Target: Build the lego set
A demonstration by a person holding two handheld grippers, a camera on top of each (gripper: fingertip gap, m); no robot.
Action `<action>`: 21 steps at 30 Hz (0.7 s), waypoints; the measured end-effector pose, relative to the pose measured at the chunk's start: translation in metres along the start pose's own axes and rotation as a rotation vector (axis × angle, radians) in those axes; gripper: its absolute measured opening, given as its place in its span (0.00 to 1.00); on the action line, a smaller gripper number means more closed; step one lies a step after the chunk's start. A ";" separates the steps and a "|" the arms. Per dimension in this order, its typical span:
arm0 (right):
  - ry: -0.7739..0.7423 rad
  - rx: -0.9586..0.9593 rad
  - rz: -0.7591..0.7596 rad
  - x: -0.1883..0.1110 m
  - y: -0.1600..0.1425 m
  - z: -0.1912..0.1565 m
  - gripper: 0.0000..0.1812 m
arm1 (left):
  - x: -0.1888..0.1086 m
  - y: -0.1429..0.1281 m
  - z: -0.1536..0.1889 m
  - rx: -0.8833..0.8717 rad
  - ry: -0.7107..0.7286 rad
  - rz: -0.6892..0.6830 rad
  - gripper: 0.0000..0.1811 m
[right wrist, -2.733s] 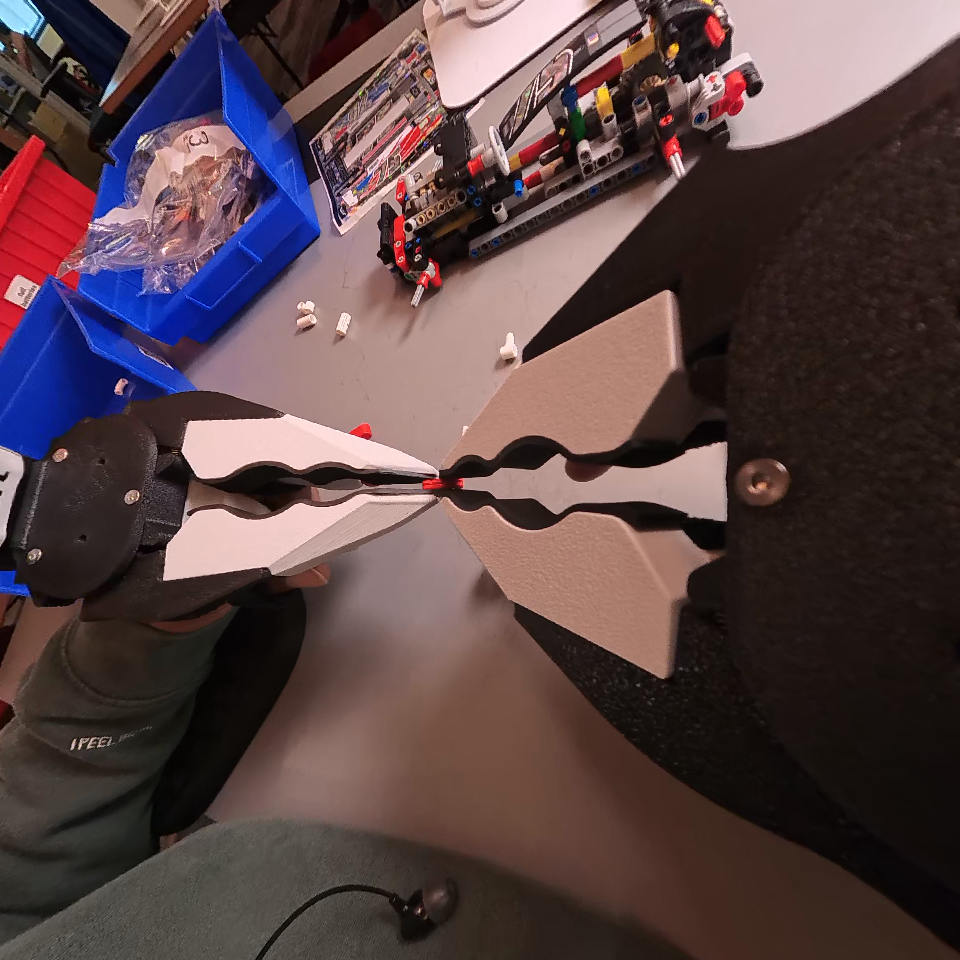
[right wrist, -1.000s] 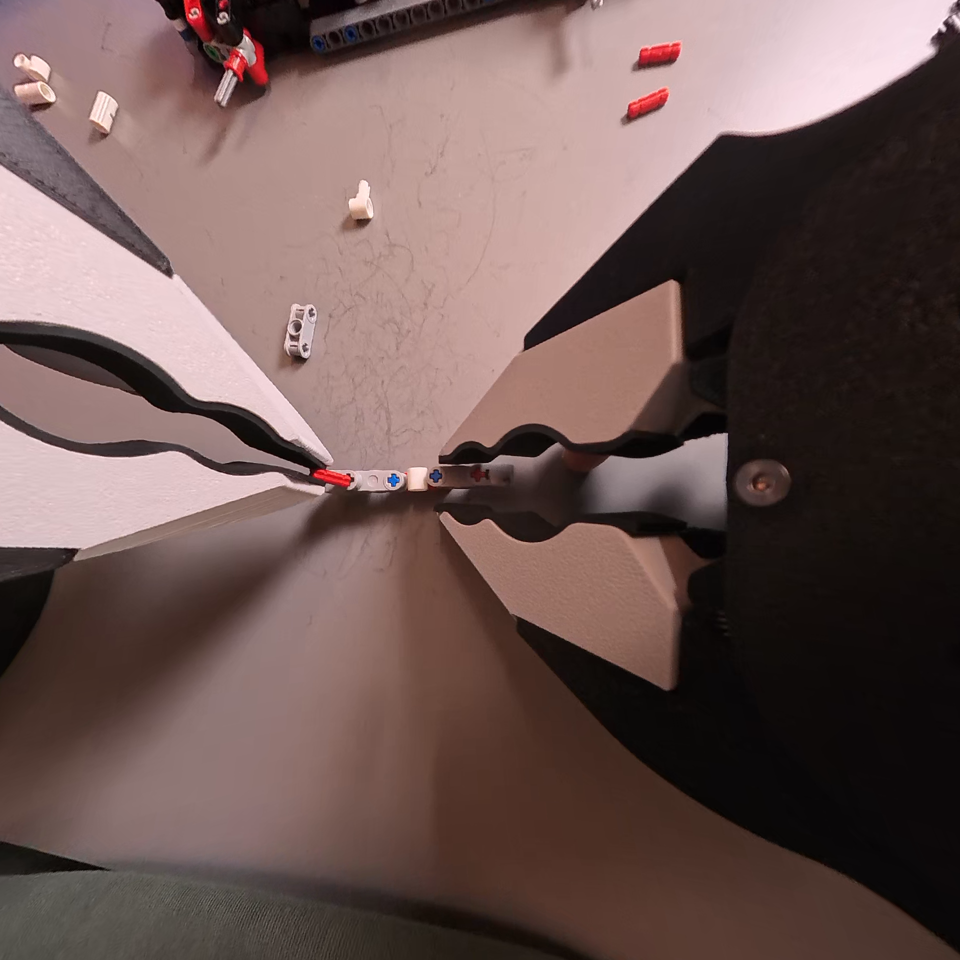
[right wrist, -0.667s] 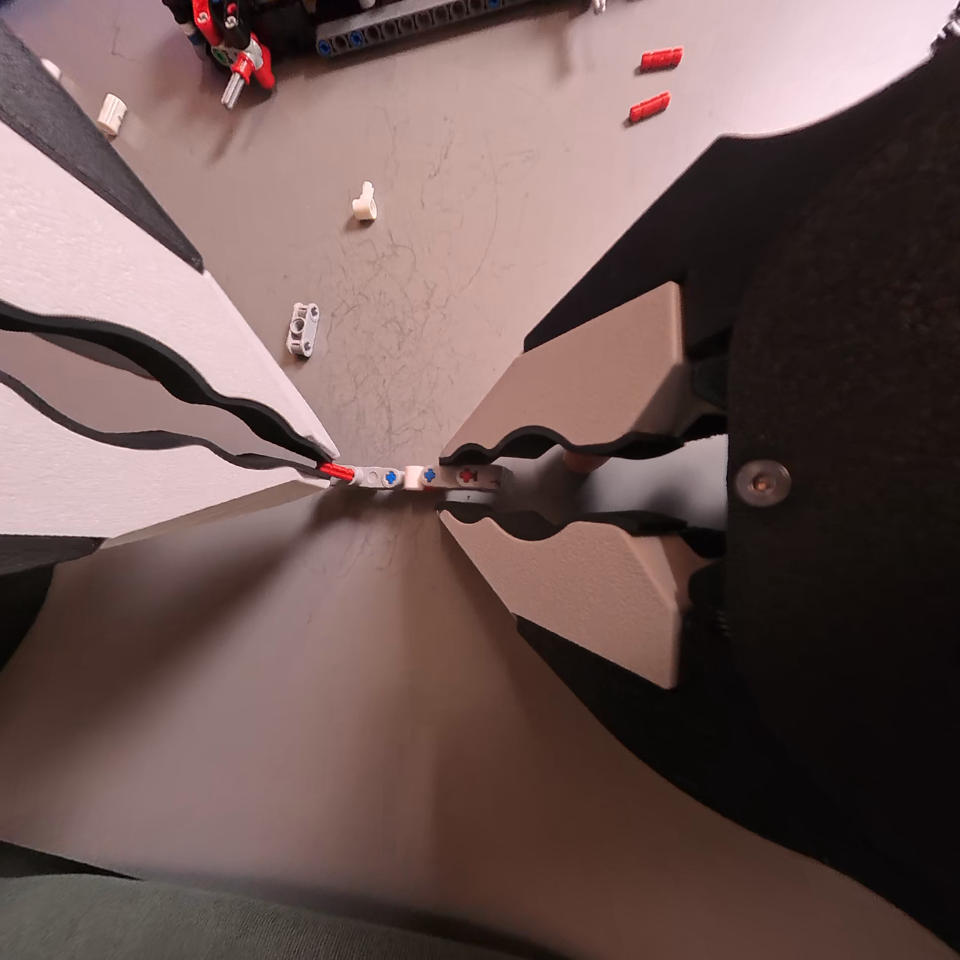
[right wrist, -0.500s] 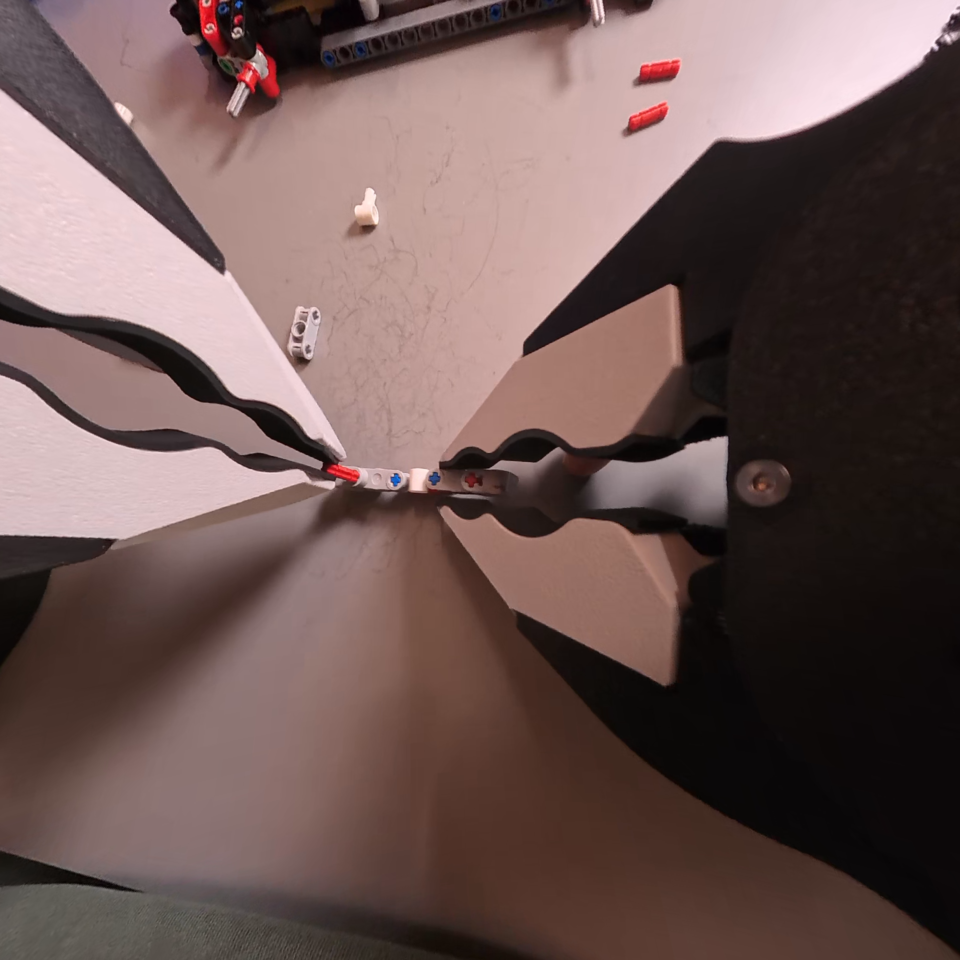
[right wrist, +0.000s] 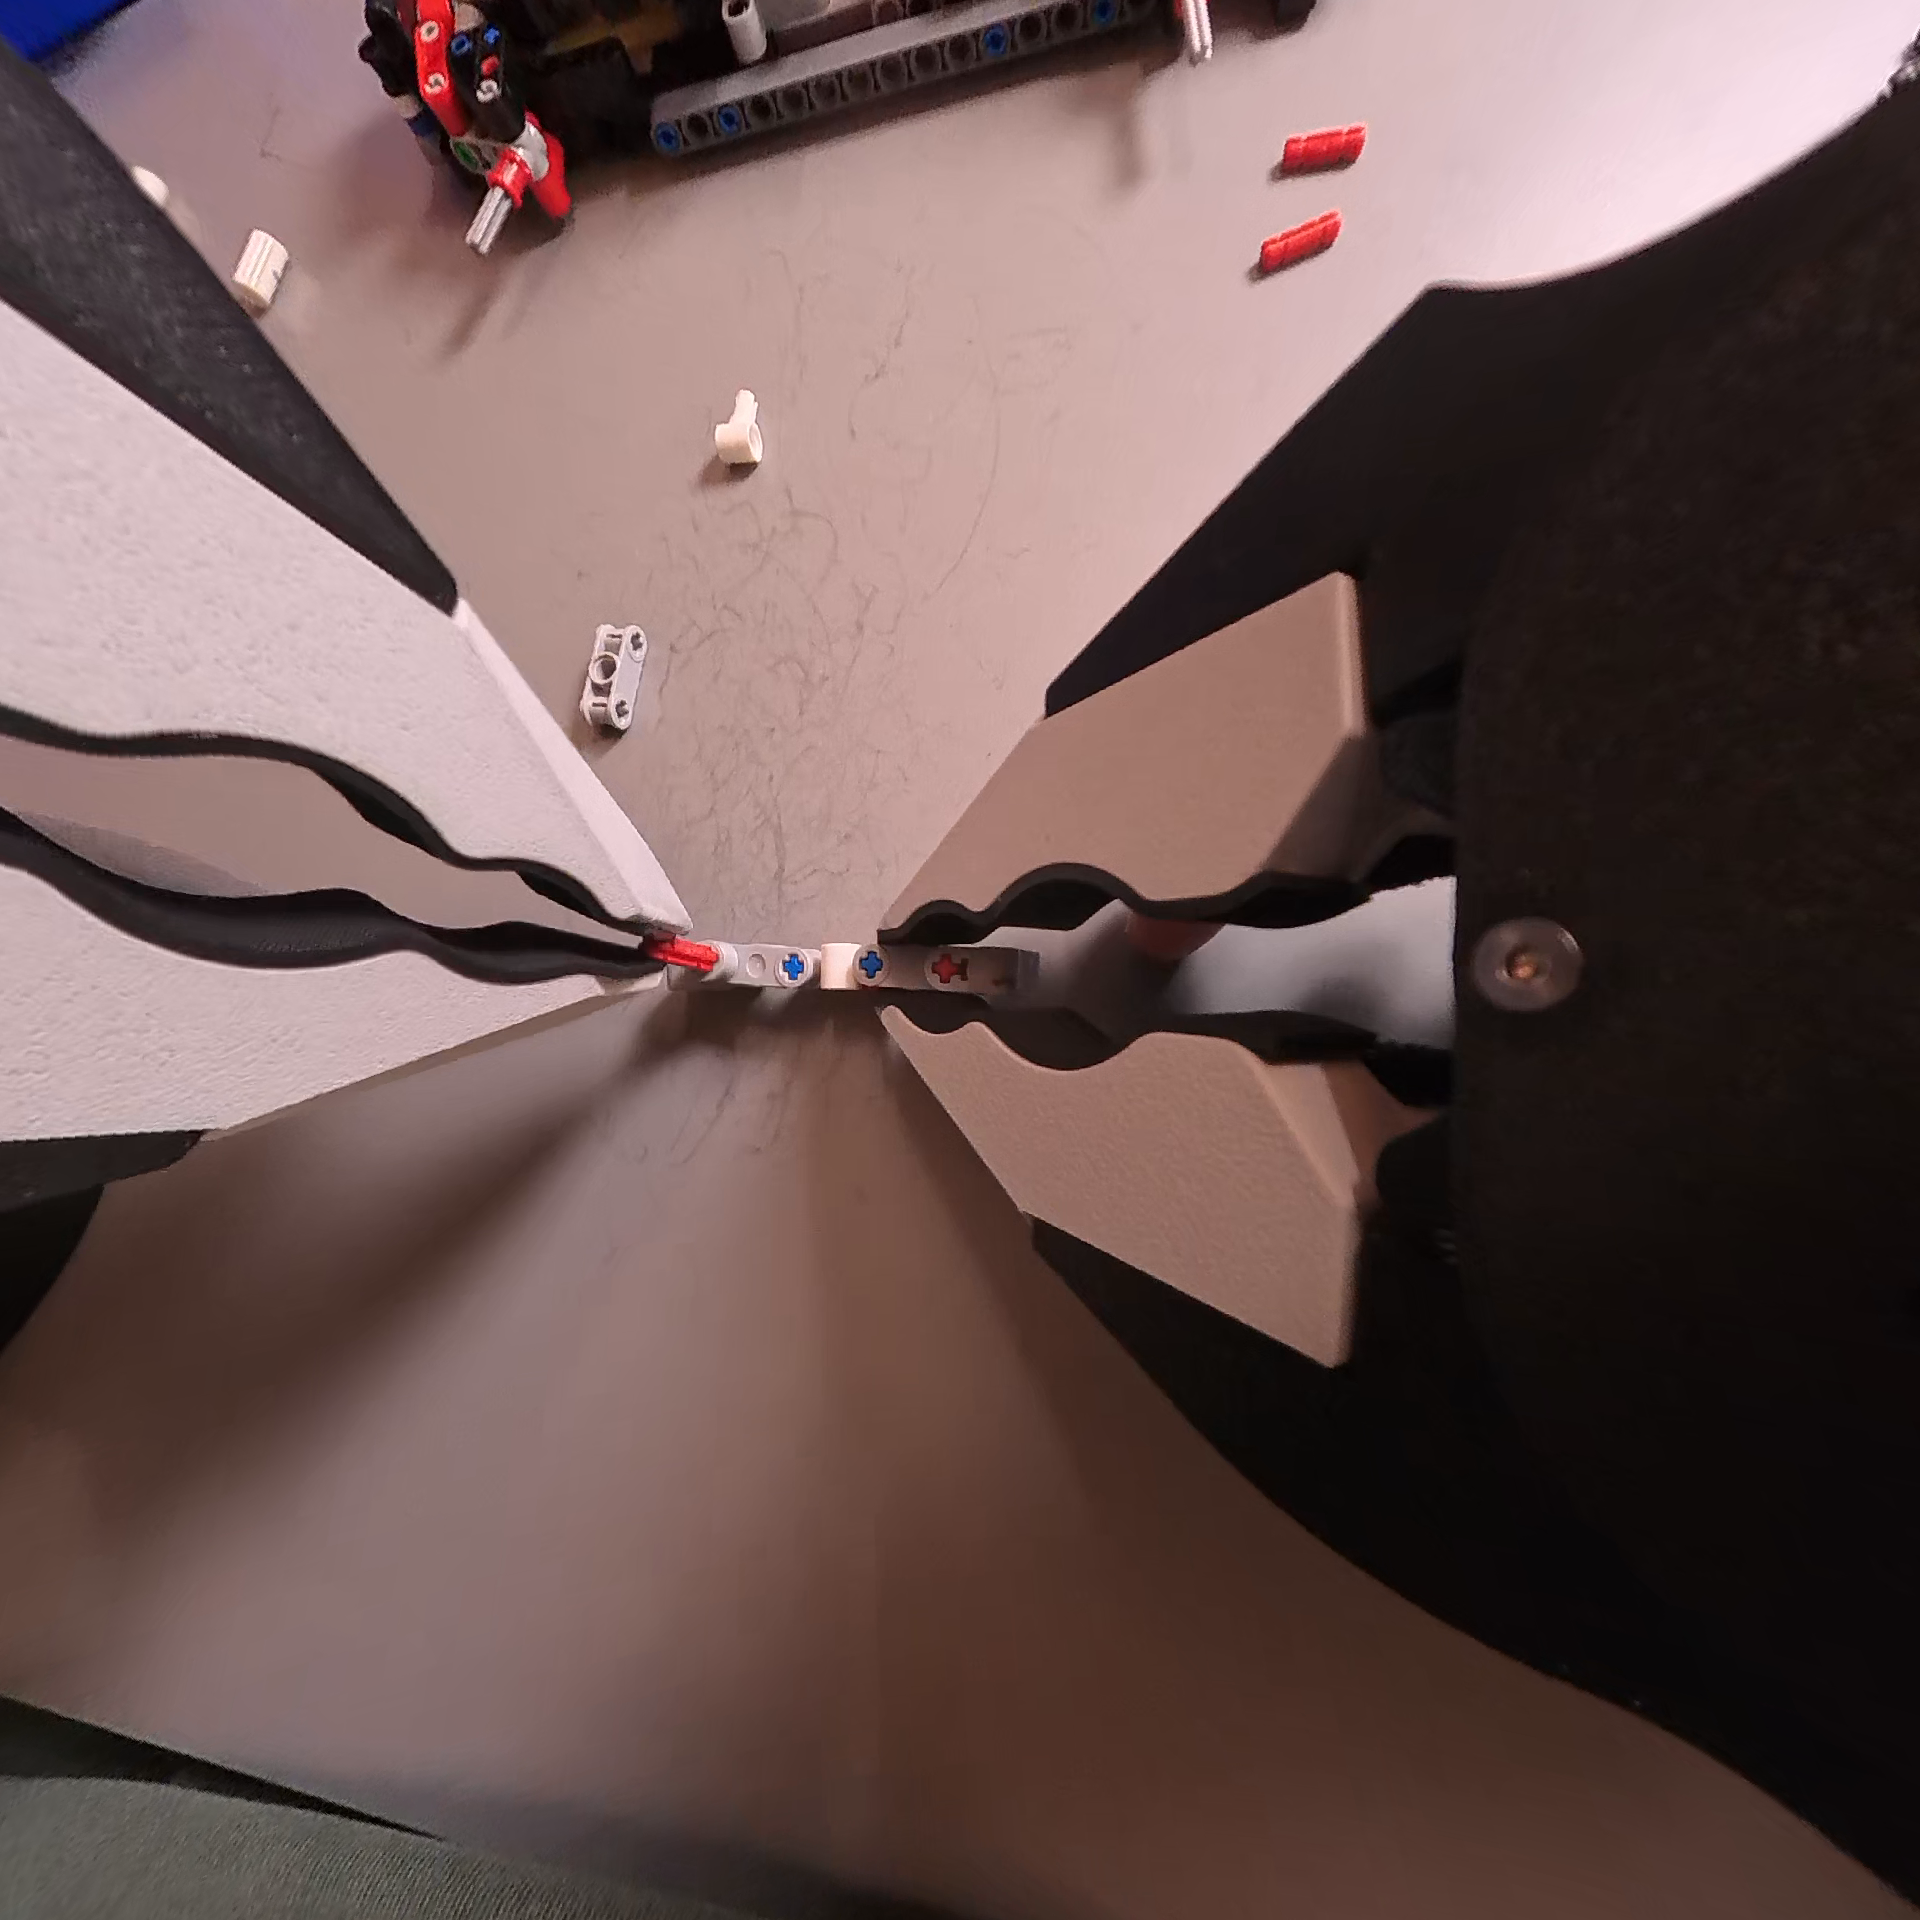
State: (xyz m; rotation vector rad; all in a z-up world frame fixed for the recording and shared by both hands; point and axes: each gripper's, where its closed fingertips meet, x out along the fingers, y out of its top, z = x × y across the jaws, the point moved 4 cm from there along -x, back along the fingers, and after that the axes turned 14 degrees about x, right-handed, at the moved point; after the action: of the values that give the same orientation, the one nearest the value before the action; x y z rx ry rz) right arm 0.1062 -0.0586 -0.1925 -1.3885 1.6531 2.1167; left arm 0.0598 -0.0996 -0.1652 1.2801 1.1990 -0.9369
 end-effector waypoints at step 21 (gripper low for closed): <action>0.069 0.081 0.012 0.000 0.000 0.004 0.03 | 0.002 0.006 -0.001 0.257 0.004 -0.092 0.01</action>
State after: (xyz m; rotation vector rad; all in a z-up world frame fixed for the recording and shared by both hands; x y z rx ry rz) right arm 0.1037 -0.0557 -0.1926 -1.4465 1.7555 2.0050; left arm 0.0659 -0.0979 -0.1662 1.4387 1.1757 -1.1860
